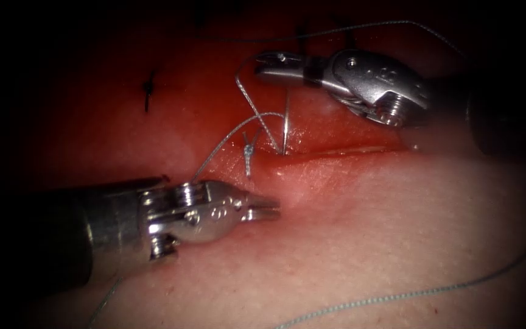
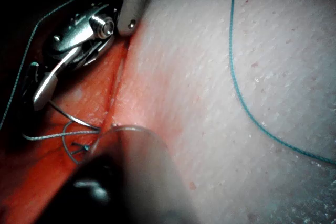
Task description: Wound Closure
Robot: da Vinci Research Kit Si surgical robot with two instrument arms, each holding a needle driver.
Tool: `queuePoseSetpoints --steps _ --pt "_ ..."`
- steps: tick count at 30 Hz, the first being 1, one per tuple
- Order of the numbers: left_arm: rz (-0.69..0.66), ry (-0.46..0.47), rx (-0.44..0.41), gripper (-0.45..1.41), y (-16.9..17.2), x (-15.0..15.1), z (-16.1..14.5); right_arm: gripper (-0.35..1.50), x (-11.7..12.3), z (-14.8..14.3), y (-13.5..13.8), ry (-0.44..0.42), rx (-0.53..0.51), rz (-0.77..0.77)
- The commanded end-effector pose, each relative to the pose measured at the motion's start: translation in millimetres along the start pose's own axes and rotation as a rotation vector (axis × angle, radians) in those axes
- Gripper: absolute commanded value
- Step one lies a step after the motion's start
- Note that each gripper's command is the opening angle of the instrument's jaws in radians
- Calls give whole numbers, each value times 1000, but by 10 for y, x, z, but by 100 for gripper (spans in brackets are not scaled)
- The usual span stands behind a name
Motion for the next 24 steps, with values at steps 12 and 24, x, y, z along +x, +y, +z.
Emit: queuePoseSetpoints --steps 12,24 --pt "6 5 -5 19 -2 -1 3 -35 -5 18 -6 -24 38 172" --pt "8 2 -4 19 -2 -4 -1 -35 -9 18 -21 -55 92 219"
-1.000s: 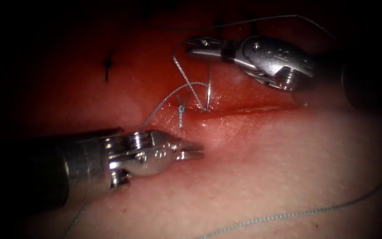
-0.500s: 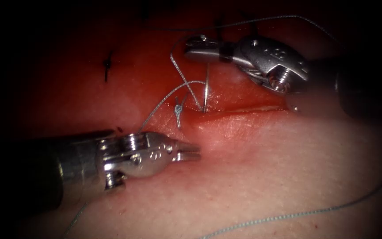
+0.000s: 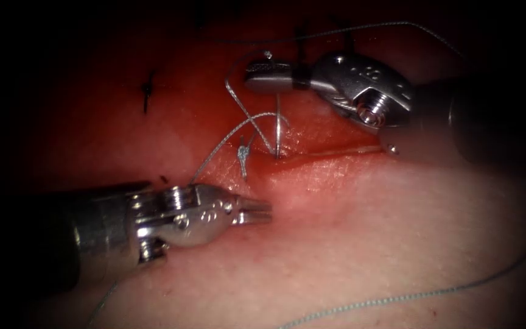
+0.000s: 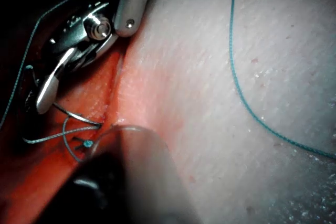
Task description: Wound Closure
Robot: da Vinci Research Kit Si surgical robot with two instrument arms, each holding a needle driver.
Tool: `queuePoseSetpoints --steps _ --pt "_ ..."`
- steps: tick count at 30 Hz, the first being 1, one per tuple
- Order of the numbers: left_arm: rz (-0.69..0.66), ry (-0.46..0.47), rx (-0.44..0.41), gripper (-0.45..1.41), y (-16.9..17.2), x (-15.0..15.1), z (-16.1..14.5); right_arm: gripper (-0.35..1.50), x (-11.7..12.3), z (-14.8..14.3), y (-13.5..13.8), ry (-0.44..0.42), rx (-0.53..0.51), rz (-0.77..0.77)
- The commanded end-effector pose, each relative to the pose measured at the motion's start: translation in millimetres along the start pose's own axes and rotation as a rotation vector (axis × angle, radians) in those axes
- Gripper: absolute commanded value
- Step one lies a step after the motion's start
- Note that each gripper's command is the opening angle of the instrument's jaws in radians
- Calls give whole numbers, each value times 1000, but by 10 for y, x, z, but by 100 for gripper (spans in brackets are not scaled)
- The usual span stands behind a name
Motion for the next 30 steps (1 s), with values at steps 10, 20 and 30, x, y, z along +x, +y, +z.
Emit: queuePoseSetpoints --steps 10,20,30 --pt "1 0 2 19 -4 3 7 -35 -1 11 -12 -4 31 56" --pt "1 0 2 19 -4 3 6 -35 -4 12 -19 -17 40 101" --pt "1 -6 2 19 -9 -2 -6 -35 -23 13 -33 -56 102 263"
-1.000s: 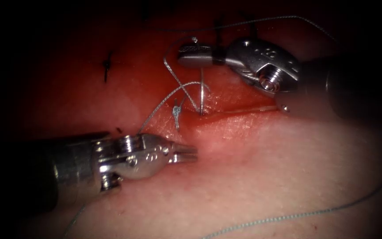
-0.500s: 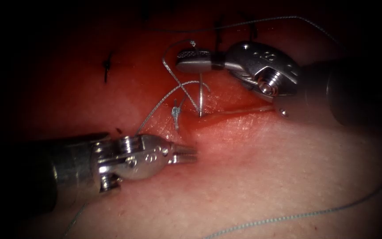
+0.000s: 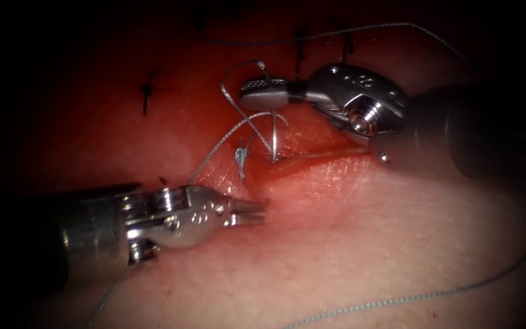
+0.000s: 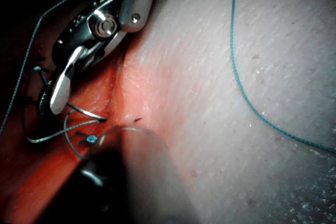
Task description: Wound Closure
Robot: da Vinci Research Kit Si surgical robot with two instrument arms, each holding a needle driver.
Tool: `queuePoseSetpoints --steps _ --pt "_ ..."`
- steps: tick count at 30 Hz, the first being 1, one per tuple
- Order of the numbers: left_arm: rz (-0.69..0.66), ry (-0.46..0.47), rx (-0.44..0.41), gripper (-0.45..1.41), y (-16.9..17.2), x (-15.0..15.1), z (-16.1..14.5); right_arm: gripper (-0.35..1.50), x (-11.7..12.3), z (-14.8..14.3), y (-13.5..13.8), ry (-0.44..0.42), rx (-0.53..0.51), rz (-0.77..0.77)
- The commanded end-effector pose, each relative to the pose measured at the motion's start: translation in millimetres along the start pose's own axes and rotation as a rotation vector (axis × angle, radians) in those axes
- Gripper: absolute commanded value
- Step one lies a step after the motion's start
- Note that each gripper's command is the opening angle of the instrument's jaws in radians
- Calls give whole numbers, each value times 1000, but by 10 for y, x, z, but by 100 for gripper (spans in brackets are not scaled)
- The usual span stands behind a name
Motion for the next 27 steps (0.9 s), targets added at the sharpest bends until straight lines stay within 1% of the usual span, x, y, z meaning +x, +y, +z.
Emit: queuePoseSetpoints --steps 1,6,10,11,15,19,27 --pt "1 -1 2 19 -4 3 5 -35 -2 12 0 -5 14 33" --pt "2 -5 -2 17 -5 1 -2 -35 -11 12 -7 -25 41 140" --pt "0 -5 3 17 -5 1 -1 -35 -14 12 -12 -20 67 241" --pt "0 -5 3 17 -5 1 -1 -35 -14 12 -12 -20 67 241" --pt "-1 -6 4 17 -4 2 -2 -35 -19 10 -15 -23 81 331" --pt "-2 -6 4 17 -3 3 -2 -35 -26 5 -21 -26 86 379" --pt "-11 -5 7 17 0 5 -4 -35 -36 1 -36 -40 99 408"
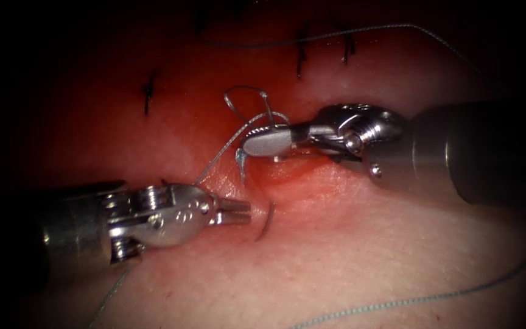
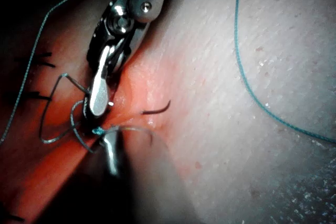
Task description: Wound Closure
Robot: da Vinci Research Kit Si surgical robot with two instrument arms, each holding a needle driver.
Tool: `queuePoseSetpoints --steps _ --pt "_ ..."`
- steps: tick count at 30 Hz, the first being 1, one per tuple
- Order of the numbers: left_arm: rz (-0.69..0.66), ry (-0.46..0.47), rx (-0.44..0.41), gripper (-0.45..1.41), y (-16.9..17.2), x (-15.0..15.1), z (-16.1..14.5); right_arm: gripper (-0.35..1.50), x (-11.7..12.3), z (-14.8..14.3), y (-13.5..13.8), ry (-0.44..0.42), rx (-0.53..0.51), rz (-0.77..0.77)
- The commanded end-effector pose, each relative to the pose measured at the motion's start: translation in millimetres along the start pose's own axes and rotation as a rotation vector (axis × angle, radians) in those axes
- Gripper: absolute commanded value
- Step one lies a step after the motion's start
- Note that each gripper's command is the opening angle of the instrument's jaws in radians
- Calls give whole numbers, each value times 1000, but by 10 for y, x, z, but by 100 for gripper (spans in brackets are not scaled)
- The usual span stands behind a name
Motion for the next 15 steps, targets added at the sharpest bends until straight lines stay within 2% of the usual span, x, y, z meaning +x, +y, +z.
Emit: queuePoseSetpoints --steps 1,5,6,7,9,10,12,15 --pt "-5 2 2 17 -3 3 6 -35 -2 11 -1 -4 4 -3" --pt "9 18 3 17 -1 5 3 -35 3 10 -1 33 7 -30" --pt "18 41 3 17 -1 6 2 -20 7 8 0 58 6 -39" --pt "27 57 7 17 -2 6 1 22 11 6 2 84 -4 -54" --pt "57 107 12 21 -4 7 -2 56 24 0 9 131 -24 -82" --pt "82 161 10 26 -7 8 -4 88 36 -8 17 168 -54 -104" --pt "114 261 -14 32 -13 9 -6 106 44 -12 25 200 -67 -107" --pt "154 368 -43 41 -21 10 -8 111 55 -22 36 225 -66 -112"
